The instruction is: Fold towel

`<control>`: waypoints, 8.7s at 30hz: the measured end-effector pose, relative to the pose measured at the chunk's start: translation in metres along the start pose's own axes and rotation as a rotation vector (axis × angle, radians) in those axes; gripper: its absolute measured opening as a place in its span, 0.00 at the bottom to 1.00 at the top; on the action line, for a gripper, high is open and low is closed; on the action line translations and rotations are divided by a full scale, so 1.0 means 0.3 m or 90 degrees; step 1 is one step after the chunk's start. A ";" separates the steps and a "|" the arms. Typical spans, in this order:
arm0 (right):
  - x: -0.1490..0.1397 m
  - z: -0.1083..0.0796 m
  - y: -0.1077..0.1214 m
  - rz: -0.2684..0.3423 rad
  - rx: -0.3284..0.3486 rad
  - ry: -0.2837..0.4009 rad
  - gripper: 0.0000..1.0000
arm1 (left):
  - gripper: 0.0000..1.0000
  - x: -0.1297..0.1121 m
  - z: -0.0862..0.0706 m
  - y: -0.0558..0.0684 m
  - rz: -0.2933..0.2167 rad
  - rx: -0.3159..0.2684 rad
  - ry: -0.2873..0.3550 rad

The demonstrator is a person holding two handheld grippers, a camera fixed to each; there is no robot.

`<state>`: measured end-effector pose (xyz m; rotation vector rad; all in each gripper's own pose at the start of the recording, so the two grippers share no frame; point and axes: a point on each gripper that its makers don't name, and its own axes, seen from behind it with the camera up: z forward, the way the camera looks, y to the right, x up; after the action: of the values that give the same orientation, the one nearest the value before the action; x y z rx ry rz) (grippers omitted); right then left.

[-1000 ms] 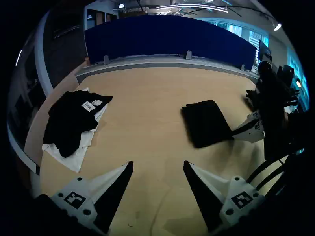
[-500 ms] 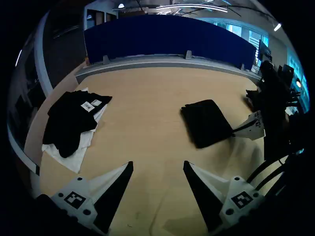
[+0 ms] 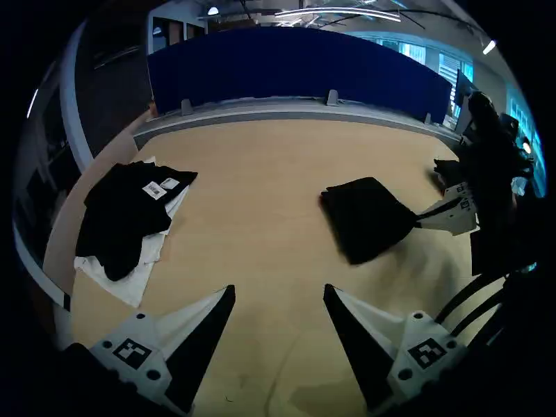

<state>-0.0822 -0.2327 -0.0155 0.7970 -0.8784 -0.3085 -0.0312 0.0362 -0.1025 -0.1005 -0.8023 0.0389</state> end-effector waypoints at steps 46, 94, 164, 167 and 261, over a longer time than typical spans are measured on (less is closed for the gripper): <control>0.470 -0.458 0.193 -0.035 -0.067 0.184 0.02 | 0.95 0.125 -0.015 0.060 0.022 -0.017 0.042; 0.412 -0.672 1.068 0.038 -0.222 0.153 0.02 | 0.94 0.118 0.029 0.115 0.036 -0.007 0.013; -0.659 -0.644 1.026 0.414 -0.348 -0.005 0.03 | 0.94 0.172 0.049 0.180 0.087 -0.033 0.010; -0.656 -0.648 1.024 0.411 -0.349 -0.001 0.03 | 0.94 0.167 0.050 0.179 0.086 -0.033 0.009; 0.104 -0.830 0.435 0.263 -0.400 0.448 1.00 | 0.94 0.589 -0.095 0.076 -0.030 0.005 0.421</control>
<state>0.1228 -0.0385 0.0029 0.0949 -0.2285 0.0751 0.1121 0.0696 0.0018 -0.0799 -0.1438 -0.0358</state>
